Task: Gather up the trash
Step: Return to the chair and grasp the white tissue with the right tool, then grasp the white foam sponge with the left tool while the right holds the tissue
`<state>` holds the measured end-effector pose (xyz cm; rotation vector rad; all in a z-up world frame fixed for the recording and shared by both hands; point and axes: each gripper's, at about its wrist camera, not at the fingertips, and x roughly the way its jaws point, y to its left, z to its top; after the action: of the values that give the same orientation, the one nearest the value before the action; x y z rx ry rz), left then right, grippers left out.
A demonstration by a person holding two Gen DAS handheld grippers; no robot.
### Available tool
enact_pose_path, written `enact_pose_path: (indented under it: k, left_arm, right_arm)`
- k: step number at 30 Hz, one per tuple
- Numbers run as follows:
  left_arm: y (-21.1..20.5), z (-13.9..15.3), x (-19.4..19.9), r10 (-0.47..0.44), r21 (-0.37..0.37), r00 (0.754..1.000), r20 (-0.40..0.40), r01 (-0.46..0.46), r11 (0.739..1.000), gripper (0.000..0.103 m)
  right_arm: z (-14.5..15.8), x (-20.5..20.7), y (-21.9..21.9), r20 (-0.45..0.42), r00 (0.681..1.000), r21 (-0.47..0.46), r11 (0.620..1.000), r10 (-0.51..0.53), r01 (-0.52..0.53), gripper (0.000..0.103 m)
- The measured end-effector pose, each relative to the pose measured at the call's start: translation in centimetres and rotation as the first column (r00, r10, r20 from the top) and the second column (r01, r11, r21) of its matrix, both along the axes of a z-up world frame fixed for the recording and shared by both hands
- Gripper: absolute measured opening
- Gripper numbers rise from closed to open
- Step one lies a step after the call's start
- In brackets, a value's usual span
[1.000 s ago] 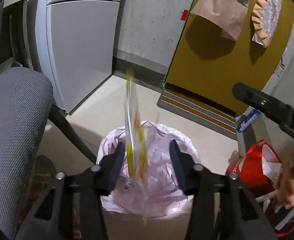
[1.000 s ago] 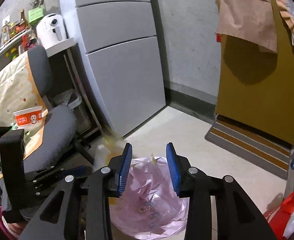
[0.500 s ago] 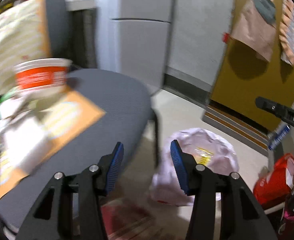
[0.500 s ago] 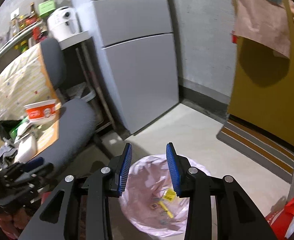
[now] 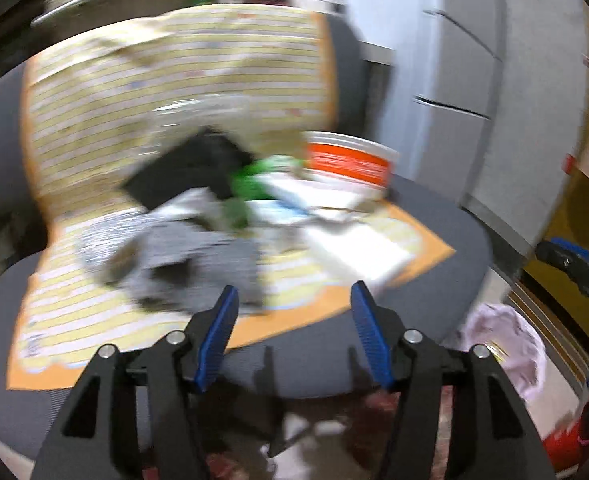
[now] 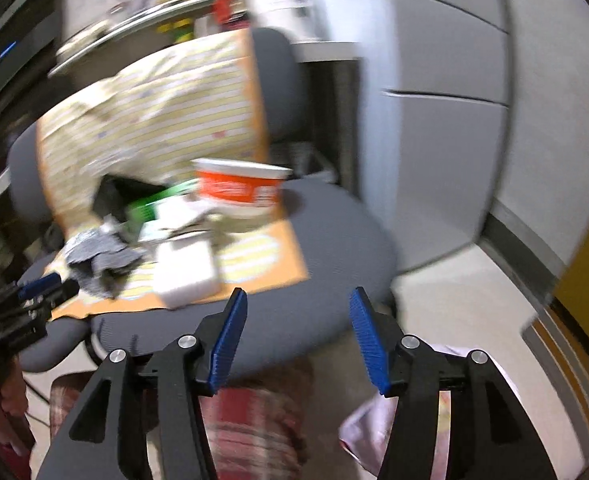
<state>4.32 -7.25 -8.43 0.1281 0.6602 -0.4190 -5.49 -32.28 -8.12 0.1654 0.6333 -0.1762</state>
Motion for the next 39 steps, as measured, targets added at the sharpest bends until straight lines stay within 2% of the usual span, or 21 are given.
enact_pose_path:
  k: [4,9,15,19,21,26,27,28,29,30,31,33,36,39]
  left_arm:
    - [3.8,0.4,2.2,0.144,0.028,0.990,0.003,-0.144,0.989,0.063]
    - [7.4,-0.1,4.0,0.234,0.004,0.972,-0.031,-0.234,0.972,0.063]
    - [8.3,-0.9,5.1,0.237,-0.009,0.970,-0.057,-0.238,0.971,0.063]
    - [8.5,-1.7,5.8,0.237,-0.015,0.969,-0.071,-0.239,0.971,0.063]
    - [8.7,-2.1,6.1,0.236,-0.022,0.968,-0.082,-0.238,0.971,0.063]
    - [8.6,-2.7,6.5,0.229,-0.027,0.968,-0.101,-0.232,0.972,0.063]
    - [8.6,-2.8,6.5,0.228,-0.027,0.968,-0.104,-0.232,0.972,0.063]
    - [8.6,-2.8,6.5,0.228,-0.029,0.968,-0.106,-0.232,0.972,0.063]
    - [8.7,-2.8,6.4,0.227,-0.032,0.968,-0.109,-0.232,0.972,0.063]
    - [8.6,-2.8,6.3,0.227,-0.032,0.968,-0.111,-0.231,0.972,0.063]
    - [8.6,-2.8,6.2,0.226,-0.032,0.968,-0.110,-0.230,0.973,0.063]
    - [8.5,-2.6,5.8,0.225,-0.028,0.969,-0.106,-0.229,0.973,0.063]
    - [7.8,-2.1,5.1,0.211,-0.029,0.973,-0.097,-0.215,0.976,0.063]
    - [6.1,-1.5,4.1,0.173,-0.026,0.982,-0.081,-0.175,0.984,0.063]
  right_arm:
    - [0.0,3.7,3.6,-0.008,0.993,-0.038,0.993,0.114,-0.115,0.055]
    - [-0.4,8.6,7.3,-0.032,0.972,-0.068,0.970,0.232,-0.233,0.055]
    - [-1.6,14.8,10.6,-0.090,0.944,-0.161,0.931,0.317,-0.328,0.053]
    - [-3.1,18.2,11.6,-0.153,0.933,-0.220,0.909,0.325,-0.353,0.046]
    - [-3.6,19.5,11.6,-0.167,0.934,-0.223,0.910,0.317,-0.349,0.042]
    - [-4.9,22.6,11.9,-0.203,0.934,-0.213,0.917,0.295,-0.336,0.040]
    - [-5.1,22.9,12.0,-0.203,0.934,-0.220,0.916,0.293,-0.335,0.039]
    - [-5.1,22.9,12.1,-0.205,0.935,-0.226,0.915,0.290,-0.333,0.031]
    - [-5.1,23.1,12.1,-0.209,0.936,-0.232,0.915,0.284,-0.329,0.016]
    - [-4.9,23.1,12.1,-0.201,0.937,-0.224,0.917,0.287,-0.329,0.007]
    - [-4.5,22.9,11.9,-0.181,0.940,-0.212,0.921,0.291,-0.326,0.005]
    - [-2.9,21.9,11.5,-0.119,0.945,-0.188,0.927,0.306,-0.324,0.003]
    - [1.5,18.3,10.0,0.025,0.946,-0.109,0.941,0.323,-0.319,0.003]
    - [4.7,13.8,8.0,0.129,0.951,-0.094,0.958,0.281,-0.270,0.003]
